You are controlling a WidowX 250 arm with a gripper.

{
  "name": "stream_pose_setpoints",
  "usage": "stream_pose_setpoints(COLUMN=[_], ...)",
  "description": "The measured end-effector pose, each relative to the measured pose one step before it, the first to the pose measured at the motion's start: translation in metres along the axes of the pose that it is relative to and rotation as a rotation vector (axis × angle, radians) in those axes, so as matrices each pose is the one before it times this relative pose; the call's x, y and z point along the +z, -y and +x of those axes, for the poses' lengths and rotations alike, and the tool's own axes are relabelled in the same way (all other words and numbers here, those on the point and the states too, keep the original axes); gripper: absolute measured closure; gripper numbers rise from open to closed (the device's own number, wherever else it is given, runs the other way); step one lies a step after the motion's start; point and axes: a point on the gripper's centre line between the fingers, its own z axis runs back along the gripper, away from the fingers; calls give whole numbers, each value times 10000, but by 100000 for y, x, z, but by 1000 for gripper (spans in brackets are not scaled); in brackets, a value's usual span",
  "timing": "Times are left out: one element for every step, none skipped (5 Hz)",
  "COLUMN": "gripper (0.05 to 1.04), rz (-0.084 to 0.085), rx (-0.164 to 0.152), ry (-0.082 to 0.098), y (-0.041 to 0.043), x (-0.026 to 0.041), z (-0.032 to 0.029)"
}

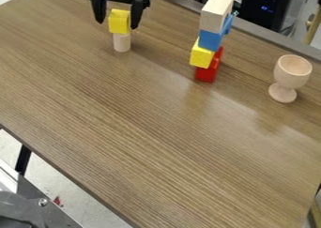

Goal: Move the wooden arch to the table

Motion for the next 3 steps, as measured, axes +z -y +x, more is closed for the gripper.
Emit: stream_pose_setpoints(gripper=[85,85,85], rz=[34,-43,-118], rx=[-9,69,108], ry=[-504,321,697], y=[47,54,20], x=[-1763,977,2480], z=[-543,-701,-263])
